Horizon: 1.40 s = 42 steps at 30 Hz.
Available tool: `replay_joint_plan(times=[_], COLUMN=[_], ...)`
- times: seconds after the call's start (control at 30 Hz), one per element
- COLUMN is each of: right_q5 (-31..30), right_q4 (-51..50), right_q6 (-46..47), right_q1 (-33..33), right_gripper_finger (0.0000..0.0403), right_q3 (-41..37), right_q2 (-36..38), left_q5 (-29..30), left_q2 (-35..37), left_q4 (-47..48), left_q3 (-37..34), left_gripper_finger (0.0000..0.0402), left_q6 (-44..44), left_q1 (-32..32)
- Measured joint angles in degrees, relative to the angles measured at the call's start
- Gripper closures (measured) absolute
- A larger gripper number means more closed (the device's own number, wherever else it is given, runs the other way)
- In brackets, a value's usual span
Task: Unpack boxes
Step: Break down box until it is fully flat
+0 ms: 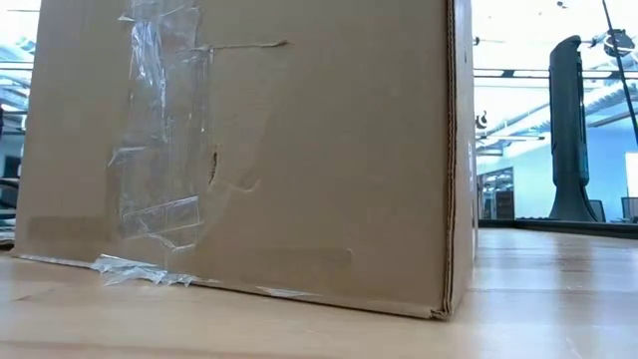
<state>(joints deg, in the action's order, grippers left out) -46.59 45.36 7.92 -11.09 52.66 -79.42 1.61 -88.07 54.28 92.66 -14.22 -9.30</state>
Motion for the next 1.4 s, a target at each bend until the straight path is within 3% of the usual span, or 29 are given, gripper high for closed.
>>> replay_joint_plan(times=[0.3,1.0,1.4], right_q5=[2.4,-8.8,-10.5], right_q4=[-4.8,-9.7,-9.5], right_q6=[2.8,-0.5,0.4], right_q1=[0.7,-7.2,-8.1], right_gripper_finger=[0.0345,0.0346,0.0346], right_q3=[0.2,0.0,0.0], right_q2=[0.2,3.4,3.4], left_q5=[-0.8,0.0,0.4], left_q2=[0.0,0.0,0.2], left_q4=[0.9,2.5,-0.5], left_q3=[0.0,-3.0,-4.9], left_gripper_finger=[0.0391,0.0392,0.0392], left_q6=[-0.4,-5.0,-4.7], left_q1=[1.5,10.5,11.2])
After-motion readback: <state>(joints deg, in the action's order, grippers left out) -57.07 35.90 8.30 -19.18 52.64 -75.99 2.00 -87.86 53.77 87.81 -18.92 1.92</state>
